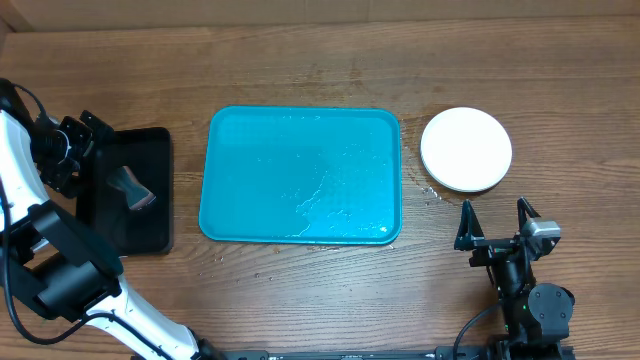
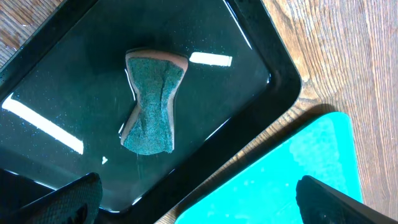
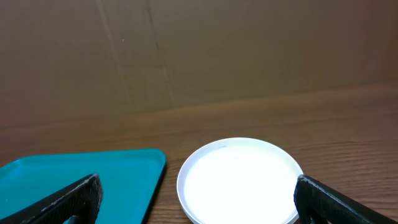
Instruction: Clean dirty plates on tray and stack at the side
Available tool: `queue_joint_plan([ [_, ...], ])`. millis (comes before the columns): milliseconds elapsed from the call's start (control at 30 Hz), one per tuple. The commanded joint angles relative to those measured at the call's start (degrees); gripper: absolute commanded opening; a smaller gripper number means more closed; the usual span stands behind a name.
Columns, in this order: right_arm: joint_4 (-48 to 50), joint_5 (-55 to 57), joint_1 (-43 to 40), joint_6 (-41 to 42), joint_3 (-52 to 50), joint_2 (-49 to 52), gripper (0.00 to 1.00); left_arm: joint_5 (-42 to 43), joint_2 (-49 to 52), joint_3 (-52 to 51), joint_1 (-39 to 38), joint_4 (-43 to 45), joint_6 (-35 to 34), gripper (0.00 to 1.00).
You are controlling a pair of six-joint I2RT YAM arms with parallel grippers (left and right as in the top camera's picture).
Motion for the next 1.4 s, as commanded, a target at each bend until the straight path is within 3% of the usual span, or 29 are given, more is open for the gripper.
queue_joint_plan([
  [0, 0.24, 0.59, 0.28, -0.04, -0.59, -0.52, 1.0, 0.02, -1.01, 0.87, -0.22, 0.07, 0.44, 1.0],
  [300, 0.24, 0.57, 0.28, -0.04, -0.59, -0.52, 1.0, 0.07, -1.01, 0.87, -0.22, 0.07, 0.44, 1.0],
  [400, 0.24, 0.59, 0.28, -0.02, -0.59, -0.52, 1.0, -4.0, -0.68, 0.83, -0.22, -0.24, 0.92, 1.0],
  [633, 0.24, 0.59, 0.28, -0.04, -0.59, -0.52, 1.0, -4.68, -4.26, -0.5, -0.04, -6.62, 1.18, 1.0],
  [933, 0.24, 0.59, 0.28, -0.04, -0.59, -0.52, 1.0, -4.79, -34.91, -22.99, -12.35, 12.44, 11.61, 1.0],
  [1100, 0.24, 0.59, 0.28, -0.04, -0.59, -0.52, 1.0, -8.22, -58.34, -43.89, -24.79, 25.75, 20.24, 1.0],
  [1367, 0.26, 0.59, 0.28, -0.04, -0.59, -0.52, 1.0, -8.96, -82.16, -55.63, -30.82, 25.99, 21.07, 1.0],
])
